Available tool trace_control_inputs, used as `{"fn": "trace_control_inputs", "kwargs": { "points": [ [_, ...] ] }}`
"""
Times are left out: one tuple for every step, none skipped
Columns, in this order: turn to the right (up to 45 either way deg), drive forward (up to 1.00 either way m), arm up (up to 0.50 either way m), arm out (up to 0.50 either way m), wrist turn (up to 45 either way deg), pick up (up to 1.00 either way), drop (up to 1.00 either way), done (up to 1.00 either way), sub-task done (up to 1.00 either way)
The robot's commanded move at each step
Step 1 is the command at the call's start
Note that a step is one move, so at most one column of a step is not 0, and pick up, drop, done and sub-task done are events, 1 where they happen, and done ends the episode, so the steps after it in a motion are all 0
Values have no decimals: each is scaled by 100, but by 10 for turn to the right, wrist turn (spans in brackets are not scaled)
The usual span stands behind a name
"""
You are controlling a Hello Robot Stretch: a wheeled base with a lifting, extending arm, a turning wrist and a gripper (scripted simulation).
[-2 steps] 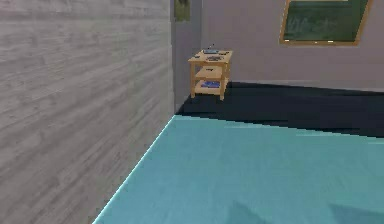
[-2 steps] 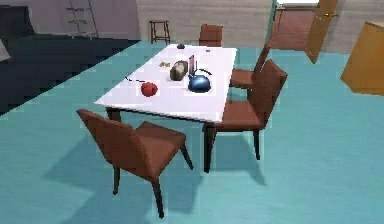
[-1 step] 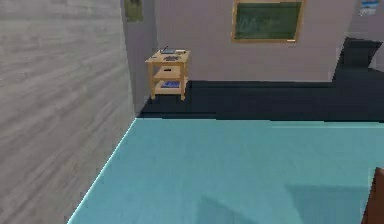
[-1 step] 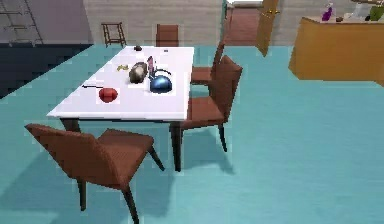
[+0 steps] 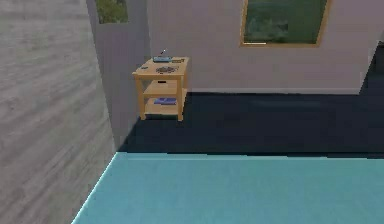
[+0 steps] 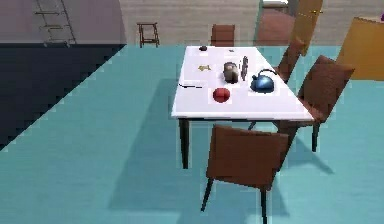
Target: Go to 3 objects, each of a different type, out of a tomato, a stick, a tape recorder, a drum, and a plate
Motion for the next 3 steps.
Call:
{"fn": "trace_control_inputs", "kwargs": {
  "points": [
    [60,0,0,0,0,0,0,0,0],
    [0,100,0,0,0,0,0,0,0],
    [0,100,0,0,0,0,0,0,0]
  ]
}}
